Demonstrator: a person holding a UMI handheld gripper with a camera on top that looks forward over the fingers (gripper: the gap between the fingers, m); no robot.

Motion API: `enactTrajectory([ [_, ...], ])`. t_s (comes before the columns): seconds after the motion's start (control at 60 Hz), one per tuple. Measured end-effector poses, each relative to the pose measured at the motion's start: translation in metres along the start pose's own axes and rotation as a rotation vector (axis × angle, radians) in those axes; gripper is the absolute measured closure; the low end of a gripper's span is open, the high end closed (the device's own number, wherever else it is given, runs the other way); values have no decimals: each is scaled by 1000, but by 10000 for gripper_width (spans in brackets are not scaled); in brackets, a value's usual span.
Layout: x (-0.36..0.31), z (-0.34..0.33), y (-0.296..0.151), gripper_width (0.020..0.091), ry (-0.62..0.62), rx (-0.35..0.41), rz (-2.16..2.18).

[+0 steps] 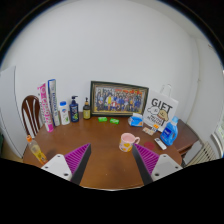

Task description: Pour water

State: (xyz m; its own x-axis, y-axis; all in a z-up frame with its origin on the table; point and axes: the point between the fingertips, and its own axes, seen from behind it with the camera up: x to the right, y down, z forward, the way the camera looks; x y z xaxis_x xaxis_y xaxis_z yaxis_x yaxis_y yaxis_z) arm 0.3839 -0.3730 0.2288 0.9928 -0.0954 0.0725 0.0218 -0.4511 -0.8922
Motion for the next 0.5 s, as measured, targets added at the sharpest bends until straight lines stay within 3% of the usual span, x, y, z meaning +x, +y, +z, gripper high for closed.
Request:
enactTrajectory([
  [0.217, -40, 1, 39, 251, 22, -76, -5],
  [0.5, -175, 2, 123, 250, -84, -164, -28],
])
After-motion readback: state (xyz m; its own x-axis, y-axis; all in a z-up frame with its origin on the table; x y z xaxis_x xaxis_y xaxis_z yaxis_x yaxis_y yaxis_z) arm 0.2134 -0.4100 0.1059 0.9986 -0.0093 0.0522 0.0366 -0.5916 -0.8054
